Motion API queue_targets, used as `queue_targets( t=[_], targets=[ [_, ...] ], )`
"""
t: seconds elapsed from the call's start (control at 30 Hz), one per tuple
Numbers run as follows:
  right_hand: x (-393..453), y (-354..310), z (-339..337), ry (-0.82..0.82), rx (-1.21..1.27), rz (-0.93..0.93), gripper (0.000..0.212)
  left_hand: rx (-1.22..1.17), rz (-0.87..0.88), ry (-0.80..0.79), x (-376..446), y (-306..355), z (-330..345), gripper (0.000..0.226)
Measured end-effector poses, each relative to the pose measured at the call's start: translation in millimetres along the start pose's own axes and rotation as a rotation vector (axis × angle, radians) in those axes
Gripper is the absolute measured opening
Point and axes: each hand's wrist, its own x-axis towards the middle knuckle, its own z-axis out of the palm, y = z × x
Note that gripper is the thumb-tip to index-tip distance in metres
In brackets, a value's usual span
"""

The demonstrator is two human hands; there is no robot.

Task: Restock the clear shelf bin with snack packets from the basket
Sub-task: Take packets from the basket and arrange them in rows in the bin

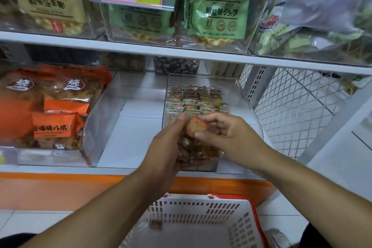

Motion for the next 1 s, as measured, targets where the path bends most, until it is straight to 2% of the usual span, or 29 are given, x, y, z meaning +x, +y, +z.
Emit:
queue_targets(
  t=[0.1, 0.2, 0.27, 0.33, 0.4, 0.47, 0.5, 0.57, 0.63, 0.73, 0.83, 1.0],
  targets=[
    [-6.1, 4.6, -0.7, 0.130, 0.195, 0.007, 0.041, 0.000, 0.006, 0.023, -4.5, -1.7, 0.6, 0.043],
    [-14.2, 9.0, -4.1, 0.264, 0.315, -0.030, 0.037, 0.024, 0.007, 0.016, -8.1, -2.6, -0.2, 0.041],
    [-18.6, 10.1, -1.4, 0.338, 0.245, -0.112, 0.030, 0.039, -0.011, 0.009, -9.1, -4.3, -1.7, 0.042],
    [-23.1, 10.0, 3.5, 0.362, 0.073, -0.204, 0.030, 0.038, -0.036, 0.015, -10.6, -6.4, -3.2, 0.042],
    [-28.1, 10.7, 9.7, 0.311, -0.115, -0.251, 0.031, 0.024, -0.051, -0.003, -12.5, -8.6, -4.1, 0.046],
    [-32.7, 12.4, 16.1, 0.194, -0.157, -0.251, 0.028, 0.010, -0.050, -0.034, -15.4, -8.2, -3.4, 0.048],
    [-34.2, 13.1, 17.8, 0.153, -0.114, -0.249, 0.026, 0.007, -0.046, -0.040, -16.5, -7.7, -2.8, 0.048],
    [-34.7, 12.2, 17.9, 0.190, -0.050, -0.264, 0.027, 0.010, -0.045, -0.037, -17.5, -7.6, -2.3, 0.047],
    [-33.3, 11.2, 15.2, 0.237, 0.010, -0.241, 0.035, 0.023, -0.053, -0.033, -17.2, -9.2, -3.5, 0.045],
    [-31.4, 12.2, 11.6, 0.175, 0.081, -0.159, 0.049, 0.042, -0.062, -0.055, -17.2, -11.3, -5.4, 0.046],
    [-29.4, 13.7, 9.5, 0.151, 0.094, -0.094, 0.046, 0.007, -0.055, -0.067, -16.8, -10.9, -5.3, 0.049],
    [-27.6, 17.7, 7.6, 0.098, 0.317, 0.046, 0.041, -0.032, -0.056, -0.088, -16.9, -11.5, -4.9, 0.049]
  ],
)
